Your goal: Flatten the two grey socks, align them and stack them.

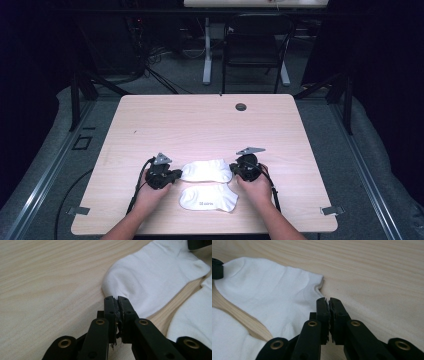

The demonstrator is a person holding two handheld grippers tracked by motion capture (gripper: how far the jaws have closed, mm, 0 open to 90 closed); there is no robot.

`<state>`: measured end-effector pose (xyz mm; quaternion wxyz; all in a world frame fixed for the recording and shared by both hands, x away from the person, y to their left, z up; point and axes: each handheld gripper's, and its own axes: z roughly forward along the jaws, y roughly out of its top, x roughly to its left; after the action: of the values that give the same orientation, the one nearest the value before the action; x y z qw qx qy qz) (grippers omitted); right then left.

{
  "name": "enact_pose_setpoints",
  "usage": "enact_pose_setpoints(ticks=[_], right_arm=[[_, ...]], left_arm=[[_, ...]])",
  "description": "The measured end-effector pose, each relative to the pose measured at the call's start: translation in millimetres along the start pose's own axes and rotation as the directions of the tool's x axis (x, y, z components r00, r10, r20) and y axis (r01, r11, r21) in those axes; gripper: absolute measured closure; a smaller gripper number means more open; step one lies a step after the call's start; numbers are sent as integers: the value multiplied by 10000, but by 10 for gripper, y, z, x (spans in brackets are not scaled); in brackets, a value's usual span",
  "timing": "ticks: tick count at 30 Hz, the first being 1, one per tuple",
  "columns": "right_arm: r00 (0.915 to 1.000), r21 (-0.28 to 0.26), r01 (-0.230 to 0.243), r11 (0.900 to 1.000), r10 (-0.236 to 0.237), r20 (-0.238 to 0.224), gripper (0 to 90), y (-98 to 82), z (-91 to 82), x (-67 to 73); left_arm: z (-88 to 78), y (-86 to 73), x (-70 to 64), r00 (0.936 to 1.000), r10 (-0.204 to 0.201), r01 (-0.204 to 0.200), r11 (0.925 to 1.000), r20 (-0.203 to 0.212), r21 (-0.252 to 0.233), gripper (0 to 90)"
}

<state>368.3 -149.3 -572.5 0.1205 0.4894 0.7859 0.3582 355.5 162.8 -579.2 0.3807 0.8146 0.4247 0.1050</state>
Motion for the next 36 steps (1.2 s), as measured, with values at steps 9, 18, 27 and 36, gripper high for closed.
enact_pose_setpoints(ticks=[9, 18, 27, 36], right_arm=[[9960, -146, -465, 9988, 452, -768, 729, -6, -24, -23], [9961, 33, -126, 9999, 128, -871, 739, -27, 16, 35], [9966, 19, -28, 10000, 29, -826, 857, -81, 31, 50], [9944, -301, -171, 9994, 139, -1052, 864, -74, 5, 58]], left_arm=[[4, 13, 33, 9995, -258, 261, 9995, 190, -180, 791], [48, 22, 3, 9998, 4, -4, 10000, 176, -27, 795], [53, 19, -1, 9999, -35, 35, 10000, 164, -32, 863], [34, 24, 34, 9996, -170, 171, 9998, 241, -64, 871]])
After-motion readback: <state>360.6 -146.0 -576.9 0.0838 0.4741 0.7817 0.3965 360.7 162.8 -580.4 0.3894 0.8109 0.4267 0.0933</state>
